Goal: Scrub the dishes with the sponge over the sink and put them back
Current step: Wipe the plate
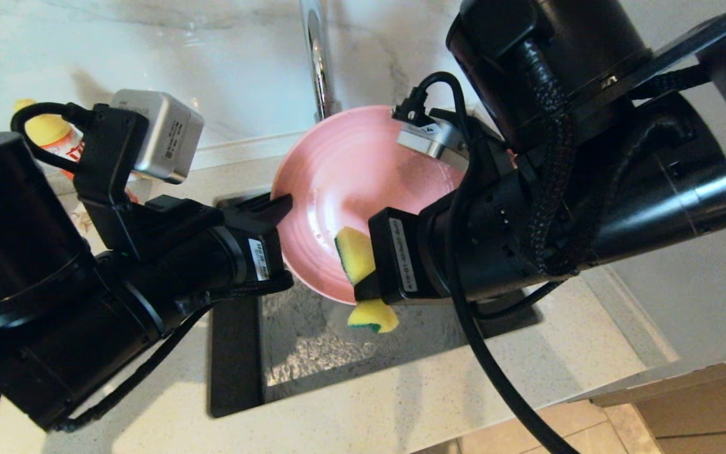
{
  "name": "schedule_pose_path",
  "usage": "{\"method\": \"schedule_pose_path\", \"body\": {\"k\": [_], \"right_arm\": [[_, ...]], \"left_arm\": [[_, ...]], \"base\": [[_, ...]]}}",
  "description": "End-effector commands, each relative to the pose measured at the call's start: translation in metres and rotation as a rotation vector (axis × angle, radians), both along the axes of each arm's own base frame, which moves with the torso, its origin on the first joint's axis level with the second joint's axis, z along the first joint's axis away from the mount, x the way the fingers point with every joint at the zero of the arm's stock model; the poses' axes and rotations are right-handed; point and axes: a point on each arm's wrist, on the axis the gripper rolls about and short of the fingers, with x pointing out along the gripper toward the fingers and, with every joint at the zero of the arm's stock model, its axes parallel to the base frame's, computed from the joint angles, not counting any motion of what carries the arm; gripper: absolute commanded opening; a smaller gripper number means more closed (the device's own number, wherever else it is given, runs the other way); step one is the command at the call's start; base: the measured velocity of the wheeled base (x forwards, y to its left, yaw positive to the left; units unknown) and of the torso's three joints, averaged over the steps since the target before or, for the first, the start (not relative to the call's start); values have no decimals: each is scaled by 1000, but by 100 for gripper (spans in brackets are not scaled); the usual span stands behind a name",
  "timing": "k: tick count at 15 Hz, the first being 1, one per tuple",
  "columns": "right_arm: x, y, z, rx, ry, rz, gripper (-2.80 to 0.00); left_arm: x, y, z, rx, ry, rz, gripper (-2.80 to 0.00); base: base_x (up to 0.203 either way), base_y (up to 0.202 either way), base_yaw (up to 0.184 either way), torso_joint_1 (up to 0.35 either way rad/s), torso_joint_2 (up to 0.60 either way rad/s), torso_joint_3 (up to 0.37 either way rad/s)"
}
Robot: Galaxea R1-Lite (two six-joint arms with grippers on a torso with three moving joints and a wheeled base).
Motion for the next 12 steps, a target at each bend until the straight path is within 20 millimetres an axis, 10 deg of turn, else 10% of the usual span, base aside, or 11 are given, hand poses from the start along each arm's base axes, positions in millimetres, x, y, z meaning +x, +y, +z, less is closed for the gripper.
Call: {"method": "schedule_pose_path", "body": {"k": [1,12], "right_arm": [[-12,1,4,33,41,43,-280],[7,22,-25,13,208,60,-280]], "left_arm": [[4,-5,-3,-3,-4,3,-280],[-2,2,6,-54,-49,10,-280]], "base": [[0,0,0,0,0,0],[0,0,0,0,0,0]]}}
